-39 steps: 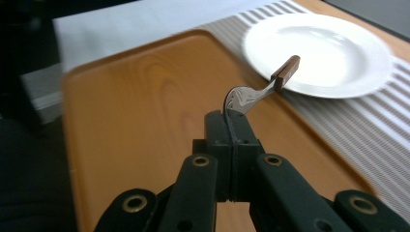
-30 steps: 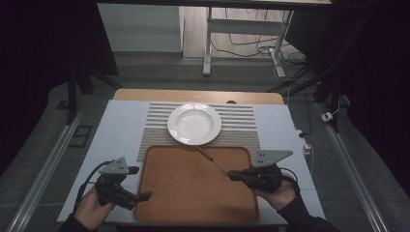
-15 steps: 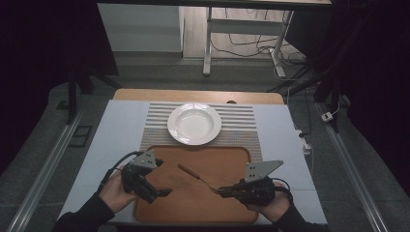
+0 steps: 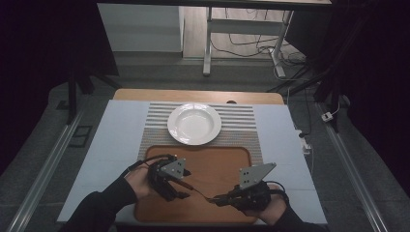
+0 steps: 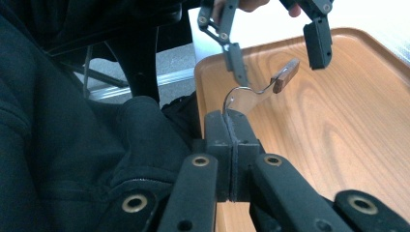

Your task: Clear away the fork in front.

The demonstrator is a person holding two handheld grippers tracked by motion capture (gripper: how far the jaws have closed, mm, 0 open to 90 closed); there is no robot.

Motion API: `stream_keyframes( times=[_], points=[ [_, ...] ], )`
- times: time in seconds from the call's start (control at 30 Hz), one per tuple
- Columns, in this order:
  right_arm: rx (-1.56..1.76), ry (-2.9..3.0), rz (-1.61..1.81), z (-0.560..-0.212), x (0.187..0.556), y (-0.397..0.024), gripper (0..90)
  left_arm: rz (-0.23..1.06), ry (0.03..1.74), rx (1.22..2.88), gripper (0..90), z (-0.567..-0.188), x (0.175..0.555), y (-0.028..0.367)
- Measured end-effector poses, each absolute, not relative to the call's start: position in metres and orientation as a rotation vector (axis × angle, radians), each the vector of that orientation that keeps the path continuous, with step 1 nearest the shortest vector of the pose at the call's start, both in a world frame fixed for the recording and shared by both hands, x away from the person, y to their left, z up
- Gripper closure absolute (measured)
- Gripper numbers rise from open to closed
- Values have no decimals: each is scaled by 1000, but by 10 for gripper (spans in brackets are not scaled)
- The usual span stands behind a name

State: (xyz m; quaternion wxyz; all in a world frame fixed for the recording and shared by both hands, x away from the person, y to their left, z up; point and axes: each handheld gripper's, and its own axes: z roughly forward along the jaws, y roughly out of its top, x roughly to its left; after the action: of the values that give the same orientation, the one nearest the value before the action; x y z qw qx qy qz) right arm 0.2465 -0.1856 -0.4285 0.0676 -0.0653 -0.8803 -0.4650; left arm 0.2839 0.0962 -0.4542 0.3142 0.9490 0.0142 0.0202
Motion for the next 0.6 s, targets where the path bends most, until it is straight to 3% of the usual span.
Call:
stream_keyframes(
  times=[0.1, 0.13, 0.17, 0.2, 0.23, 0.27, 0.6],
  points=[
    [-184, -2647, -1395, -429, 246, -185, 887, 31, -4, 2517, 462, -455, 285, 93],
    [-172, -2645, -1389, -428, 246, -185, 887, 28, -31, 2528, 553, -456, 285, 92],
    [-172, -2645, -1389, -428, 246, -185, 887, 31, -37, 2533, 553, -457, 285, 91],
    [-154, -2646, -1383, -428, 245, -184, 887, 18, -60, 2551, 625, -457, 286, 90],
    [-154, -2646, -1383, -428, 245, -184, 887, 12, -85, 2559, 625, -458, 285, 90],
    [-143, -2644, -1372, -429, 245, -184, 887, 8, -102, 2562, 684, -459, 284, 89],
    [-88, -2616, -1328, -436, 249, -185, 858, -74, -286, 2616, 788, -464, 275, 85]
  ],
)
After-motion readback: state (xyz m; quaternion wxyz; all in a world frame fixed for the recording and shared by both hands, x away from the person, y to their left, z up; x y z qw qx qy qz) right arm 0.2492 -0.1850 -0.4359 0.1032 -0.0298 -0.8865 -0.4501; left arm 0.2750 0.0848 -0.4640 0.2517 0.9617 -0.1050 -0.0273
